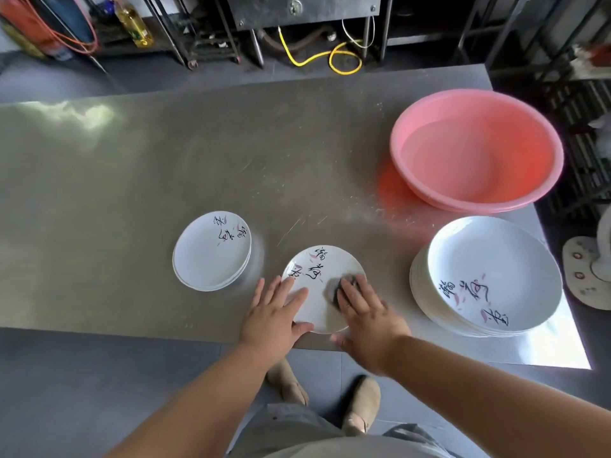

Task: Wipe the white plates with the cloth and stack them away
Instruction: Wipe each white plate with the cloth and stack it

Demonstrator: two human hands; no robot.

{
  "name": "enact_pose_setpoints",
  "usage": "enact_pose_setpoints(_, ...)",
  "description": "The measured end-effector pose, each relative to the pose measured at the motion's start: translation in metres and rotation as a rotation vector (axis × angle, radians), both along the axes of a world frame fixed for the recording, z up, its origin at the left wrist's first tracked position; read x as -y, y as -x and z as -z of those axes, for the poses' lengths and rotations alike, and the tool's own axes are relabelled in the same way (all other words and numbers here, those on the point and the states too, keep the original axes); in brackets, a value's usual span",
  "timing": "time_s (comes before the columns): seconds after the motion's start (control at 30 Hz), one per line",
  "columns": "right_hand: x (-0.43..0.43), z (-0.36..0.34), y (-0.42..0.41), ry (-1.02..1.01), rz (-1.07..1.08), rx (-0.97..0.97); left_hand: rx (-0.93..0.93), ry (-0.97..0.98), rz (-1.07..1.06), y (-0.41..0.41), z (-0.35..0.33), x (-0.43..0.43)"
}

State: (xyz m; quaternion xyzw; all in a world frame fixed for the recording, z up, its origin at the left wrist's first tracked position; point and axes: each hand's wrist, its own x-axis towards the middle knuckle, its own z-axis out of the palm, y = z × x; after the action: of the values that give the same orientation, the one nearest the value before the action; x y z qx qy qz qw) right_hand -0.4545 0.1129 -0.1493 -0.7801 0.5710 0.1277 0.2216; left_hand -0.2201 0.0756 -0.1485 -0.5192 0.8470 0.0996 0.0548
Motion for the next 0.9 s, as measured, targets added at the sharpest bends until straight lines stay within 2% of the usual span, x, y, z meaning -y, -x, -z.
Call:
enact_pose_setpoints(0.1, -0.020, 0.003, -0.002, -0.059, -0.175, 0.011, 0.012, 0.026, -0.047, 0.000, 0.003, -0.006)
enact_pose_setpoints(0.17, -0.005, 0.004, 0.006, -0.034, -0.200, -0.004, 0.006, 0.040, -0.088, 0.001, 0.005, -0.009)
enact_pose_setpoints(0.37, 0.017, 0.005, 0.005, 0.005, 0.091, -0.026, 0.014, 0.109, -0.268, 0.024, 0.011, -0.019)
enact_pose_setpoints(0.5, -0.018, 0.009, -0.010, 0.013, -0.013, 0.005, -0.102, 0.133, -0.388, 0.035, 0.017, -0.025)
enact_pose_setpoints(0.57, -0.020, 0.006, -0.006, 0.008, -0.014, 0.091, -0.112, 0.142, -0.409, 0.037, 0.017, -0.026)
enact_pose_setpoints(0.67, -0.004, -0.017, 0.008, -0.088, 0.201, 0.404, -0.120, 0.136, -0.418, 0.031, 0.015, -0.024)
enact_pose_setpoints(0.77, 0.019, -0.045, 0.028, -0.395, 0.559, 0.683, -0.138, 0.118, -0.445, 0.023, 0.005, -0.019)
enact_pose_setpoints(0.83, 0.029, -0.056, 0.038, -0.536, 0.755, 0.745, -0.209, 0.094, -0.552, 0.017, -0.006, -0.009)
enact_pose_setpoints(0.9, 0.036, -0.059, 0.041, -0.579, 0.844, 0.629, -0.291, -0.061, -0.720, 0.011, -0.017, 0.009)
